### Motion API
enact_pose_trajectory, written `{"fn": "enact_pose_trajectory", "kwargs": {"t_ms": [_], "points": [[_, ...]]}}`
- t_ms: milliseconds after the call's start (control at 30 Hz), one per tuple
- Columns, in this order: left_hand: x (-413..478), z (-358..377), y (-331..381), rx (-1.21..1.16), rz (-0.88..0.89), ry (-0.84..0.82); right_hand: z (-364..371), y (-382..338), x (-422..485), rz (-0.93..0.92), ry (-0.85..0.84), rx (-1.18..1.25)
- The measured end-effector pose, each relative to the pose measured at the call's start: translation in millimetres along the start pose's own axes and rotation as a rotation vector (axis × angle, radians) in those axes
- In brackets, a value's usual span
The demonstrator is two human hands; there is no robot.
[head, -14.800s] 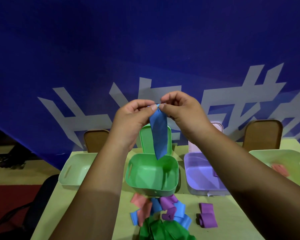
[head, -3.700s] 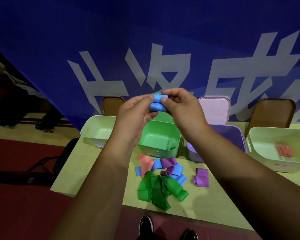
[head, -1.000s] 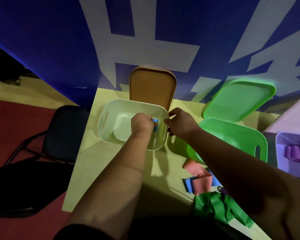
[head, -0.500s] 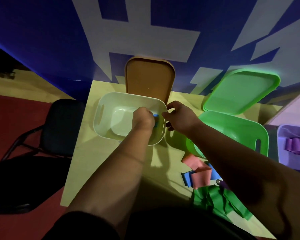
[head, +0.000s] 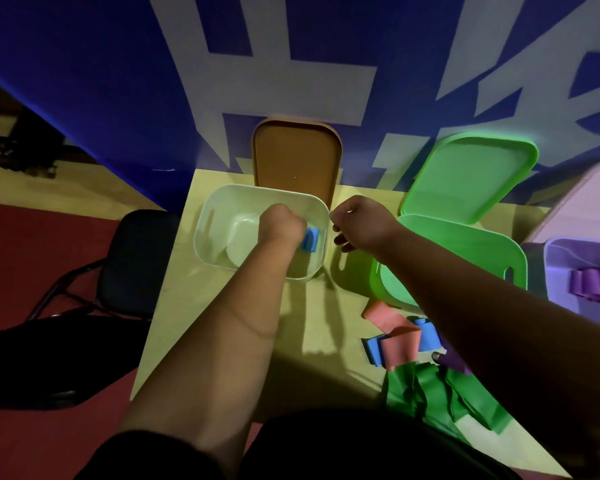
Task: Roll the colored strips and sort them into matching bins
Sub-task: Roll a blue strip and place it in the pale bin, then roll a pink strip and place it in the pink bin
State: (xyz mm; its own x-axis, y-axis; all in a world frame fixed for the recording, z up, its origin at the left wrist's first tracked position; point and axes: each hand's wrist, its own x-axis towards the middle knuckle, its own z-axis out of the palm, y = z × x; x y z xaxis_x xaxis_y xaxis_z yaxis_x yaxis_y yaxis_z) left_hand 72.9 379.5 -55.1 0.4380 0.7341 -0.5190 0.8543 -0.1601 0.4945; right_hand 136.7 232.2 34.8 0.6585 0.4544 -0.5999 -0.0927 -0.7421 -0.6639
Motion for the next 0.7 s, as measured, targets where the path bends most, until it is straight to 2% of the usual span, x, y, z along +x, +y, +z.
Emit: {"fn": "enact_pose_trajectory", "kwargs": {"t_ms": [233, 400, 700], "points": [[-61.8, -32.3, 6.8, -0.279, 0.103, 0.032, -15.5, 13.7, -47.1, -0.045, 0.012, 0.097], [-134.4, -38.1, 16.9, -0.37, 0.205, 0.017, -27.4, 45.6, -82.1, -0.084, 0.01, 0.173], [-210.0, 28.3, -4.4, -0.374, 0.177, -0.055, -42.9, 123.4, -123.9, -0.039, -0.043, 0.255]]}}
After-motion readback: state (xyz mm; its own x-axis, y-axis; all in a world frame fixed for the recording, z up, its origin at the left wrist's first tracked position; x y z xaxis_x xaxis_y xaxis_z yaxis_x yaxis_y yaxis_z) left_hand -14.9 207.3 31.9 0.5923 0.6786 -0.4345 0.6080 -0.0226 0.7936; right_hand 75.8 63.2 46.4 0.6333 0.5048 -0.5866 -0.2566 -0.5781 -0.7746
